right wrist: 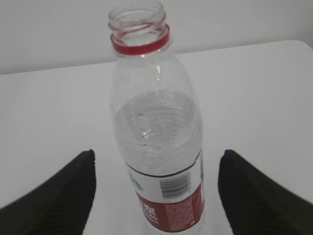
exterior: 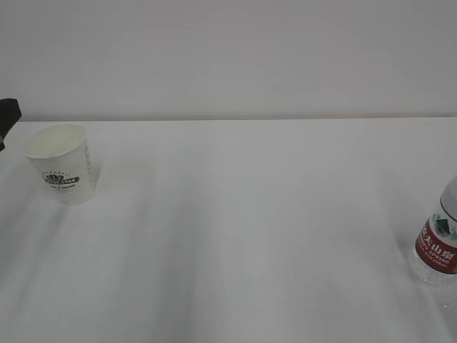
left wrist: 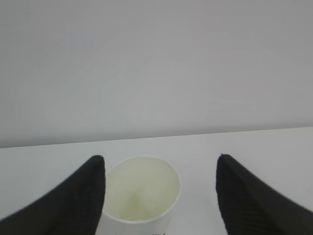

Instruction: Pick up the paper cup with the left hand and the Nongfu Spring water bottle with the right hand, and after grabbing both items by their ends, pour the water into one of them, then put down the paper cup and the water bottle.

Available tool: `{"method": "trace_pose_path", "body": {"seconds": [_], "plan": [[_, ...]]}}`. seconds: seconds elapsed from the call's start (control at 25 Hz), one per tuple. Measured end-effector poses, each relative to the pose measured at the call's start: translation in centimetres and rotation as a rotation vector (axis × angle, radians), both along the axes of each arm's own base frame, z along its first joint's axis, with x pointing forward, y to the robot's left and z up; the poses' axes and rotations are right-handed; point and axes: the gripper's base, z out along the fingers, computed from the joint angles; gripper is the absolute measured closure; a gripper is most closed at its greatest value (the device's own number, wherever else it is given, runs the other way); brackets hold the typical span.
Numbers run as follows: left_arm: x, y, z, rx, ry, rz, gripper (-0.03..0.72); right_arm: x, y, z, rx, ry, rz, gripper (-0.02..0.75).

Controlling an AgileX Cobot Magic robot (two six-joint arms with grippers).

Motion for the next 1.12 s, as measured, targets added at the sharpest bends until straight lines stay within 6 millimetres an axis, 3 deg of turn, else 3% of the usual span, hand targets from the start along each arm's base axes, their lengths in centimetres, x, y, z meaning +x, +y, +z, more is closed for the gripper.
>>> {"method": "trace_pose_path", "body": {"seconds": [1.12], "plan": [[0.3, -0.1, -1.9, 0.010, 0.043, -0.001, 0.174, 3.3, 0.2, -3.9, -0.019, 0.046, 0.013, 0.151]]}}
